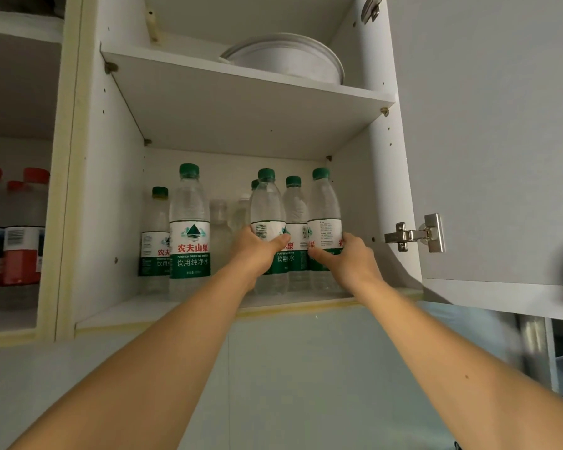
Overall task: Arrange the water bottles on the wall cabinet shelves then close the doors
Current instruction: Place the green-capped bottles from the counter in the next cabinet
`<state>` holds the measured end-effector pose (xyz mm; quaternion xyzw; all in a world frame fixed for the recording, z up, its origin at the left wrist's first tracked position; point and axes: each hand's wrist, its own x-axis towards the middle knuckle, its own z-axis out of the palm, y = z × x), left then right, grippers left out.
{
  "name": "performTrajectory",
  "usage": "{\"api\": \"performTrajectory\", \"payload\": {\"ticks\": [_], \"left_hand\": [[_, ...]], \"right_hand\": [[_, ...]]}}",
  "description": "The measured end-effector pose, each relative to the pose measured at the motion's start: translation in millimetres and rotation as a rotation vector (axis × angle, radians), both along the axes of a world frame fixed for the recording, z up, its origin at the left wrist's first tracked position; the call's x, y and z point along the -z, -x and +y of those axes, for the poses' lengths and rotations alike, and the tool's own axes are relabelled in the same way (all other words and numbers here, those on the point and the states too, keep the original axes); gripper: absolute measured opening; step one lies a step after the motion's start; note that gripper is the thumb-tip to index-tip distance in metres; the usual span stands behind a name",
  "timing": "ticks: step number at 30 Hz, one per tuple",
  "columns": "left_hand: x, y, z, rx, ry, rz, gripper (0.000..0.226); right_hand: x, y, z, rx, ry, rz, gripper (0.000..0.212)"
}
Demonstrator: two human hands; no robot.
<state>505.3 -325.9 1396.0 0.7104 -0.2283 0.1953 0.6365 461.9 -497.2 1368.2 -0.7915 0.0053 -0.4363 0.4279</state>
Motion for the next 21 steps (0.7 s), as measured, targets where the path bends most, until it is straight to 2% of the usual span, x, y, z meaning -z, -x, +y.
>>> {"api": "performTrajectory", "payload": {"ticks": [5,10,15,18,21], "left_hand": [[-0.4,1.0,0.1,-0.025,-0.031,0.002,0.052],[-3.4,10.3,19.1,-0.082,-0.293,-0.061,0.056],[-2.1,43.5,56.6,-0.268,-0.410,-0.262,0.061],[2.9,72.9,85.3,-0.266,-0.369,-0.423,0.044],[19.2,103.6,121.4,-0.209,-0.295,-0.513,0.023]], "right_hand": [[4.8,-0.1,-1.2,0.041,0.056,0.010,0.045],[7.9,5.8,4.2,0.185,0.053,-0.095,0.072],[16.7,30.2,24.6,0.267,0.101,-0.319,0.045],[29.3,51.2,57.0,0.233,0.262,-0.451,0.035],[43.9,74.6,97.2,0.086,0.412,-0.537,0.029]]}}
